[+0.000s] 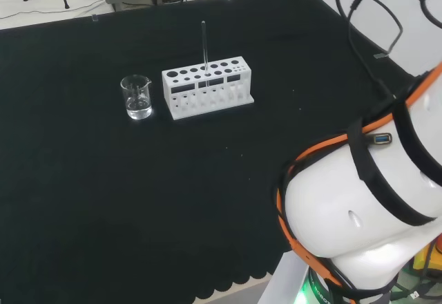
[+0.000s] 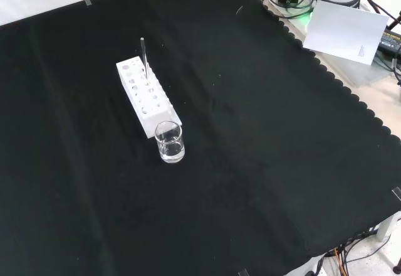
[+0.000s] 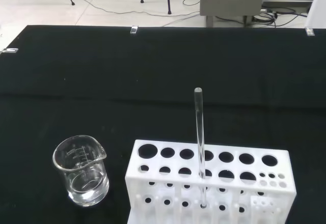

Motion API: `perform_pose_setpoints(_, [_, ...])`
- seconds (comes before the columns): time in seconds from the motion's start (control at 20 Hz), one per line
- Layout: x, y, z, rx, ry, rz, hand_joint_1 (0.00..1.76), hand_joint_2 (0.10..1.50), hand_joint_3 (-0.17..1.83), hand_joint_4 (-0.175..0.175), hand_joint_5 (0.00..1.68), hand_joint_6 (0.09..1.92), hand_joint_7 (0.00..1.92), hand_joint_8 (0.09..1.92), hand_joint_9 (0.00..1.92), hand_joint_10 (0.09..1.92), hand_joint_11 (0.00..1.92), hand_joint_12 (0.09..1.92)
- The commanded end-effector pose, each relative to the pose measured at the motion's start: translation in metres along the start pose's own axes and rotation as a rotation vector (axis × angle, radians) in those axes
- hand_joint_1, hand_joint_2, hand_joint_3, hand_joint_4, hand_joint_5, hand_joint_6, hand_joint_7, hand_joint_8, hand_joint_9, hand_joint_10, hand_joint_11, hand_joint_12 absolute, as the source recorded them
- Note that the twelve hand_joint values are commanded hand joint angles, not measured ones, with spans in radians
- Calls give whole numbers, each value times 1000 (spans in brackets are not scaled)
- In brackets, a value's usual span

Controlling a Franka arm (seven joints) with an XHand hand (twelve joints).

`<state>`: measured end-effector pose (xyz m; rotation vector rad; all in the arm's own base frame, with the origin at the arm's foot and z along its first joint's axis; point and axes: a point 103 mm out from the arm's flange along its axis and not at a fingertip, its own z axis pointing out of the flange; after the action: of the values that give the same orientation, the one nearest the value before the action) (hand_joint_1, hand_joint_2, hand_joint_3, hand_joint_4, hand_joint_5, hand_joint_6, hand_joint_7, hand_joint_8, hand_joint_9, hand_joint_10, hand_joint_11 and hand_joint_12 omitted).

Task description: Take the glass rod from the white test tube rack.

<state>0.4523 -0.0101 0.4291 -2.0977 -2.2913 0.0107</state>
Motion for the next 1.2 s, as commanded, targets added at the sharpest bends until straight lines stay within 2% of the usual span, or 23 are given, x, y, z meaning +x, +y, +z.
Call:
perform_pose_setpoints(0.05, [-15,44,19,-1,-6,-39,556,929,361,-161,105,87,3,851,115,930,0,1376])
perform_pose_setpoints(0.3, [-19,66,43,8,-46,-101,551,926,367,-164,116,87,35,880,174,948,0,1429])
perform_pose_setpoints(0.6, [-22,79,63,11,-37,-112,553,917,377,-175,166,87,130,922,333,977,61,1489])
perform_pose_setpoints(0.9, [-24,83,79,27,-29,-139,557,911,394,-175,196,87,229,949,492,964,205,1454])
perform_pose_setpoints(1.2, [-25,87,96,50,-22,-142,566,905,402,-175,248,87,337,977,584,972,326,1428])
